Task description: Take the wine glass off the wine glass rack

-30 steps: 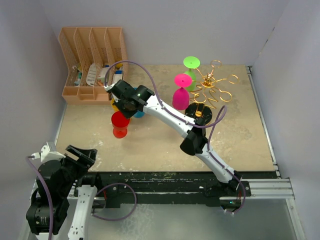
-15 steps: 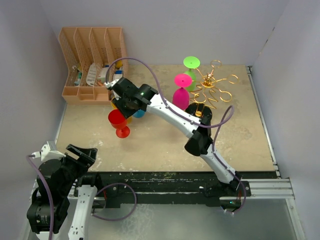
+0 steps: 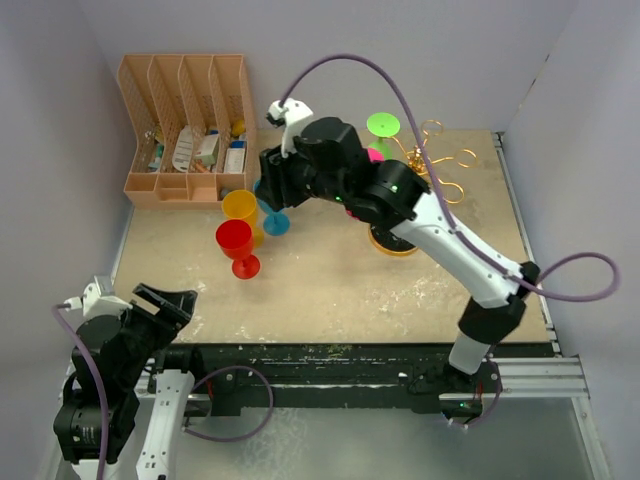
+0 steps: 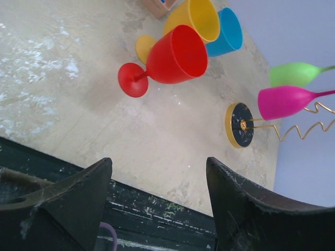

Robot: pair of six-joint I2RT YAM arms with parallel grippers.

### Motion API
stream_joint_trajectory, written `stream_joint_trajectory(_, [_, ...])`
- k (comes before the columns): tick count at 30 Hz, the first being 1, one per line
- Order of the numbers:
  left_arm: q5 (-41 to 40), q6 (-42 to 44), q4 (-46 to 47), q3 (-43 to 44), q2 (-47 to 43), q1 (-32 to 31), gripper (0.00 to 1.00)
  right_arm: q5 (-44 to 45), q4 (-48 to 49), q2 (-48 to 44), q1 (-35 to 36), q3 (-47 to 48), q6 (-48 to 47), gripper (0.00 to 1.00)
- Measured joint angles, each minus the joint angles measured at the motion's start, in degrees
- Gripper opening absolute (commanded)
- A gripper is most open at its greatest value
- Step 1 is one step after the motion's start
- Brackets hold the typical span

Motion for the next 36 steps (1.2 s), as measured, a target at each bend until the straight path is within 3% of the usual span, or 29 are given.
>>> stream_joint_trajectory(5, [5.03,1.51,6.16,-0.68,3.48,0.00,0.75,-2.95,4.44,-10.51,-3.87,-12.04,5.25,0.56])
stream_joint_trajectory(12, [13.29,3.63,18.71,-0.74,15.41,-0.55,0.75,-14.75,12.31,-22.18,-25.31,-30.03,20.37,0.51])
stream_joint_trajectory(15, [15.61,4.35,21.97,1.07,20.96,-0.74,0.75,-16.09,13.07,-25.00,-30.82,-34.71,26.12,0.49])
stream_joint_trajectory(23, [21.33,6.45,28.61,8.31,31.87,-0.79,0.75,-15.45,14.23,-29.38,-32.35,-37.73,33.70,0.47])
stream_joint_trajectory(36, [25.73,7.41,31.39,8.92,36.85,-0.81,0.75,-9.86,13.62,-32.96,-36.28,-42.10,39.04,0.45])
